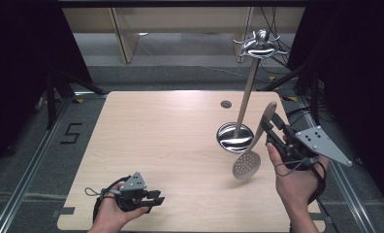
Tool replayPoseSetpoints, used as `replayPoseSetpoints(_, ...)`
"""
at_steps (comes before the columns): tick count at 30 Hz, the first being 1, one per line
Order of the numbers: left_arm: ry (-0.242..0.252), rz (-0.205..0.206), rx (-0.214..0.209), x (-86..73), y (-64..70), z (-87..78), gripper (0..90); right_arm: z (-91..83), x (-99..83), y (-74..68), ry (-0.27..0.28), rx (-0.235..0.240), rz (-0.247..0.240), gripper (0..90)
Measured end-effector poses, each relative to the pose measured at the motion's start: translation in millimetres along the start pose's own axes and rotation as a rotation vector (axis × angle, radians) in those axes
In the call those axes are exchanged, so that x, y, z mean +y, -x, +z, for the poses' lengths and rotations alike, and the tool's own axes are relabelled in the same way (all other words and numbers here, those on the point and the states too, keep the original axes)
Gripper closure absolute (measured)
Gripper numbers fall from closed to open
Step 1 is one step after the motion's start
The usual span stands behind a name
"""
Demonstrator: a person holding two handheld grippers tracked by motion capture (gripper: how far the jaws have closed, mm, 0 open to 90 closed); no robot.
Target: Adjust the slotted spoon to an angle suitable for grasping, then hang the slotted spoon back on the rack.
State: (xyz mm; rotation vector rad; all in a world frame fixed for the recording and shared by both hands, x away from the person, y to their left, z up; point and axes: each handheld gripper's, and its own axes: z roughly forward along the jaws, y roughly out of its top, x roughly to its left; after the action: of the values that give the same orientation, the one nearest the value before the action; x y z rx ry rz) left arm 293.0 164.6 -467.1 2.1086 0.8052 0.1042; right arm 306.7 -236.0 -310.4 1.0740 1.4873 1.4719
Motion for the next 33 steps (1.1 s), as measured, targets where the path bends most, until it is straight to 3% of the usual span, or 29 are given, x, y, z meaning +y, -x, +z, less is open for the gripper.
replayPoseSetpoints(6,0.009,-0.009,0.002,1.2,2.3,1.6,69.2,-3.6,2.1,2.4,0.005,-0.02,-0.001,67.6)
replayPoseSetpoints(8,-0.001,0.011,-0.004,1.4,2.2,1.0,69.2,-4.8,2.2,2.8,0.009,-0.024,0.003,67.6)
replayPoseSetpoints(11,0.005,-0.013,-0.002,-0.8,5.7,1.5,69.2,-7.0,2.9,3.7,0.009,-0.024,0.012,67.6)
replayPoseSetpoints(14,-0.009,0.022,0.011,-1.7,4.8,-2.1,69.2,-6.5,4.3,5.0,0.011,-0.019,0.01,67.6)
replayPoseSetpoints(15,0.009,0.0,0.002,-1.8,6.4,-1.9,69.2,-6.3,4.7,4.3,0.011,-0.013,0.02,67.6)
replayPoseSetpoints(17,0.004,0.013,0.018,-1.3,4.9,-3.1,69.2,-7.4,6.0,4.8,0.014,-0.015,0.008,67.6)
replayPoseSetpoints(18,0.007,-0.01,0.009,-1.5,5.2,-2.5,69.2,-8.2,6.5,4.9,0.017,-0.018,0.012,67.6)
replayPoseSetpoints(23,0.004,0.008,0.024,-1.6,1.2,-3.2,69.3,-7.8,10.2,8.4,0.013,-0.013,0.008,67.6)
replayPoseSetpoints(25,0.021,-0.025,0.025,-1.8,2.4,-2.4,69.2,-6.8,11.2,10.9,0.015,-0.021,-0.001,67.6)
replayPoseSetpoints(27,0.014,0.001,0.03,-0.6,1.2,-3.1,69.3,-5.7,12.2,13.7,0.009,-0.027,-0.009,67.6)
replayPoseSetpoints(32,0.015,-0.016,0.03,-1.1,2.1,-3.2,69.2,-0.9,16.0,15.7,0.001,-0.035,-0.013,67.6)
replayPoseSetpoints(33,0.022,0.004,0.024,-1.5,1.0,-2.9,69.2,0.6,16.6,14.7,0.004,-0.038,-0.003,67.6)
